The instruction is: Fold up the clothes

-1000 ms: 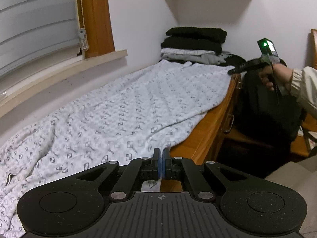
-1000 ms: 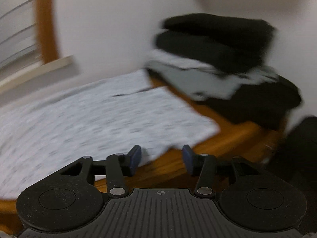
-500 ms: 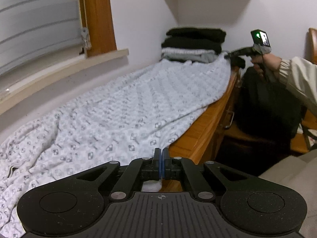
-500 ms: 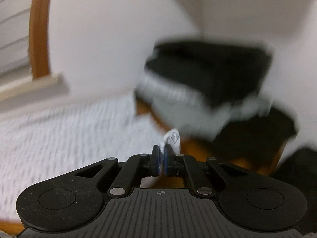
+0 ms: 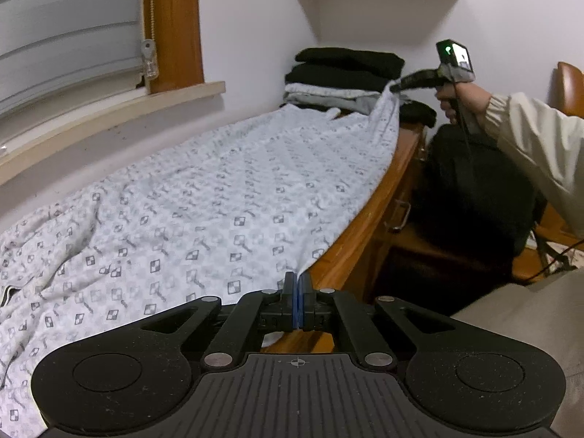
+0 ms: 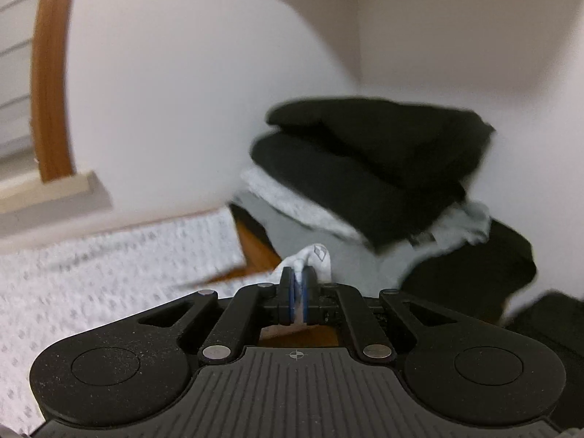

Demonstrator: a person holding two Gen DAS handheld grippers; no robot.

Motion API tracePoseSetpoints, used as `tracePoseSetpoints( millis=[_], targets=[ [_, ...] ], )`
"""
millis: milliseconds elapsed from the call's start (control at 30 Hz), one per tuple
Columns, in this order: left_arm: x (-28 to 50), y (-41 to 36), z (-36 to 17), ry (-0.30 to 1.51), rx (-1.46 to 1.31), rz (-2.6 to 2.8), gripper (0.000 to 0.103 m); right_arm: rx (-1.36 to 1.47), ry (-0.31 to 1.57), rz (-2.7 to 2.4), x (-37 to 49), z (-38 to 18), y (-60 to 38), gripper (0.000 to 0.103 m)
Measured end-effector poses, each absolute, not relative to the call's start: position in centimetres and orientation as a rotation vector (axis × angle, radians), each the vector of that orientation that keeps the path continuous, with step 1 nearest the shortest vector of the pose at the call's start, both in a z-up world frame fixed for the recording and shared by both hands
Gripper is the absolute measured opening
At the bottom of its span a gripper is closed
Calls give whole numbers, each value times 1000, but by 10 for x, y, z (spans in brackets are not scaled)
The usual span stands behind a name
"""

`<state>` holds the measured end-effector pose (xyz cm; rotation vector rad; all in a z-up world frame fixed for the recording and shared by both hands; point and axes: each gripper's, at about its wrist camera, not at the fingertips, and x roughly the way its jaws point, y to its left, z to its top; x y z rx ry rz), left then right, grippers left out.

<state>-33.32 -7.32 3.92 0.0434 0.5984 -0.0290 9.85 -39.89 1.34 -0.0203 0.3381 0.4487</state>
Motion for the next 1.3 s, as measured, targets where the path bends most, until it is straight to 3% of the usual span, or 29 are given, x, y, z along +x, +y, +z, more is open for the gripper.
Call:
tracePoseSetpoints(
  millis=[100, 200, 333, 433, 567, 667, 900, 1067, 1300],
  targets=[
    [-337, -70, 42, 591, 25, -13, 1, 12, 218, 465, 91, 37, -396, 5],
    [-341, -67, 45, 584, 6, 3, 3, -19, 241, 395, 94, 44, -399, 6],
    [-359, -60, 50, 570, -17, 59, 17, -108, 361, 267, 98, 21, -409, 30],
    [-384, -48, 55, 553, -38, 137, 27, -116, 343, 291, 83, 14, -411, 38],
    [-431, -21, 58, 530, -107, 305, 32, -159, 331, 480, 56, 7, -380, 51],
    [-470, -5, 57, 532, -152, 435, 43, -179, 366, 641, 38, -8, -346, 52],
    [-522, 18, 44, 558, -233, 630, 50, -177, 446, 765, 27, -45, -296, 53],
    [-520, 22, 40, 575, -239, 628, 47, -170, 451, 755, 32, -52, -302, 62],
    [-545, 31, 44, 640, -232, 664, 43, -196, 492, 811, 27, -47, -331, 62]
  ],
)
